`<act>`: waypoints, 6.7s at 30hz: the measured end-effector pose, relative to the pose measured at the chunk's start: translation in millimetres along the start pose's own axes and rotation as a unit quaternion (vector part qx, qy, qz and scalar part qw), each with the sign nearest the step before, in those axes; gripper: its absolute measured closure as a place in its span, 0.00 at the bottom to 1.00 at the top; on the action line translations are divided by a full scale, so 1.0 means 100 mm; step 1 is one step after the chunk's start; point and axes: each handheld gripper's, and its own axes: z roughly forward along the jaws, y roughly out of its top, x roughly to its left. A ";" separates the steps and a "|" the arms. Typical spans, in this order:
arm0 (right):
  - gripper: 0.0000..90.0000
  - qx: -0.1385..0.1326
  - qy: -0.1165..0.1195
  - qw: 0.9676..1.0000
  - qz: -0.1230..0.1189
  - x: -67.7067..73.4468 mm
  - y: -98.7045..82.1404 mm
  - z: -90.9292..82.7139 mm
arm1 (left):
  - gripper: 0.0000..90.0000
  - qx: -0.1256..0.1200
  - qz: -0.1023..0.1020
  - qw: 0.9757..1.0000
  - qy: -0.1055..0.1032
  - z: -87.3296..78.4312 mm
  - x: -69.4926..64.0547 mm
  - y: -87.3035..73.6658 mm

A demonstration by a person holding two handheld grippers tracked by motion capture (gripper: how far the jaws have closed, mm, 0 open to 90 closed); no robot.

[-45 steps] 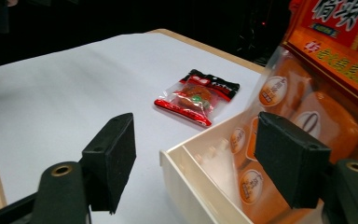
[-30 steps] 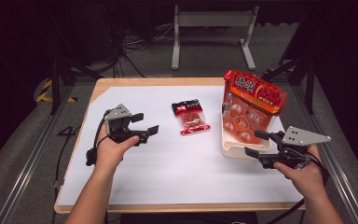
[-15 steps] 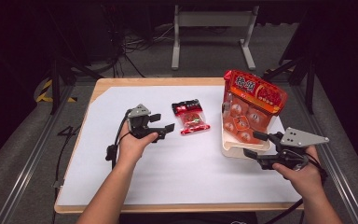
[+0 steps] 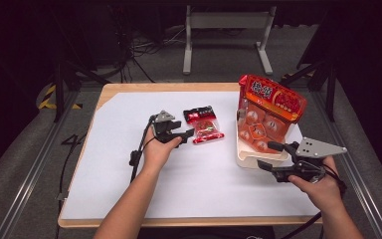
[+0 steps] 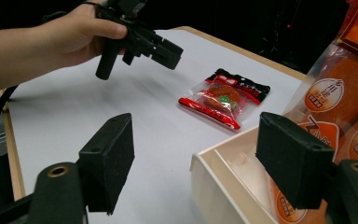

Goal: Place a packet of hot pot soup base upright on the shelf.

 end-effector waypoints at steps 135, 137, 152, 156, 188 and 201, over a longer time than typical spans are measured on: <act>0.26 0.024 0.047 0.999 -0.009 0.09 -0.18 0.17 | 0.49 0.122 0.028 0.983 0.136 1.19 0.19 0.47; 0.26 0.025 0.047 0.999 -0.010 0.08 -0.18 0.18 | 0.54 0.120 0.029 0.983 0.135 1.19 0.16 0.46; 0.25 0.027 0.052 0.998 -0.012 0.10 -0.19 0.20 | 0.93 0.115 0.043 0.984 0.132 1.14 0.11 0.42; 0.26 0.025 0.049 0.998 -0.011 0.08 -0.19 0.18 | 0.99 0.122 0.035 0.985 0.115 1.13 0.09 0.43; 0.26 0.020 0.043 0.999 0.002 0.08 -0.13 0.23 | 1.00 -0.031 0.074 0.997 0.011 0.01 -0.26 0.69; 0.43 0.022 0.037 0.999 0.022 0.04 0.00 0.21 | 1.00 -0.093 0.111 0.988 -0.046 -0.51 -0.64 0.71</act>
